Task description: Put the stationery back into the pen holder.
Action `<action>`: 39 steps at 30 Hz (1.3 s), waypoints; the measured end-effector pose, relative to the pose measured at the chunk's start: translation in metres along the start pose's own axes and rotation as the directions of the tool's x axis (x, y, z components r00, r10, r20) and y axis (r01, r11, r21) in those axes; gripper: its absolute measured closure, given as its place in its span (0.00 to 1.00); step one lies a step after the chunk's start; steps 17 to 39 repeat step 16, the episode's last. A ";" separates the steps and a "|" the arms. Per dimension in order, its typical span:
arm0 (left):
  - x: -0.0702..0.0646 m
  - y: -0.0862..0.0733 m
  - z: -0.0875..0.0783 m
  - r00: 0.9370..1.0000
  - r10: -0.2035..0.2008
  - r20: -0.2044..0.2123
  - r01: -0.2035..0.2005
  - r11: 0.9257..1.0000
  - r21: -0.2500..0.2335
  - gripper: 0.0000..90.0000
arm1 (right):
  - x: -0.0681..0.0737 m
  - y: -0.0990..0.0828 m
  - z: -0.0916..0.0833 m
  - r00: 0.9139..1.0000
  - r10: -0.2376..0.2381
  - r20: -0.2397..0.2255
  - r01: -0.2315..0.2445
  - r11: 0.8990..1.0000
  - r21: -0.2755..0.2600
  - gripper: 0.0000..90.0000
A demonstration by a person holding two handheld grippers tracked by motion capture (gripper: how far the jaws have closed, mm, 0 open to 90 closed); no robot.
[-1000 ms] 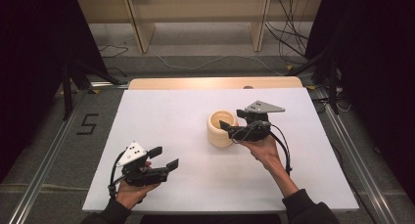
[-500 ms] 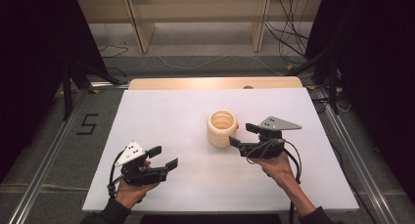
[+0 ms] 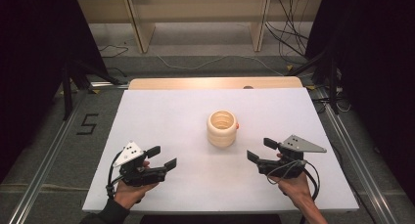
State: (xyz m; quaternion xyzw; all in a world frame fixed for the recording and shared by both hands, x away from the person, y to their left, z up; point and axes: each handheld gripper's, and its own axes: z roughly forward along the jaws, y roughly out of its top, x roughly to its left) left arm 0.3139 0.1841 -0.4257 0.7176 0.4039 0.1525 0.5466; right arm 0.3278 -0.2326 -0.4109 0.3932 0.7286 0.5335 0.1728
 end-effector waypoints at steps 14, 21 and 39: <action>0.000 0.000 0.000 1.000 0.002 0.002 -0.002 1.000 -0.002 0.23 | 0.000 -0.012 -0.011 1.000 0.014 0.001 -0.014 1.000 -0.012 0.23; 0.000 0.000 0.001 1.000 0.003 0.001 -0.003 1.000 -0.003 0.23 | -0.001 -0.012 -0.011 1.000 0.013 -0.001 -0.013 1.000 -0.019 0.23; 0.000 0.000 0.001 1.000 0.003 0.001 -0.003 1.000 -0.003 0.23 | -0.001 -0.012 -0.011 1.000 0.013 -0.001 -0.013 1.000 -0.019 0.23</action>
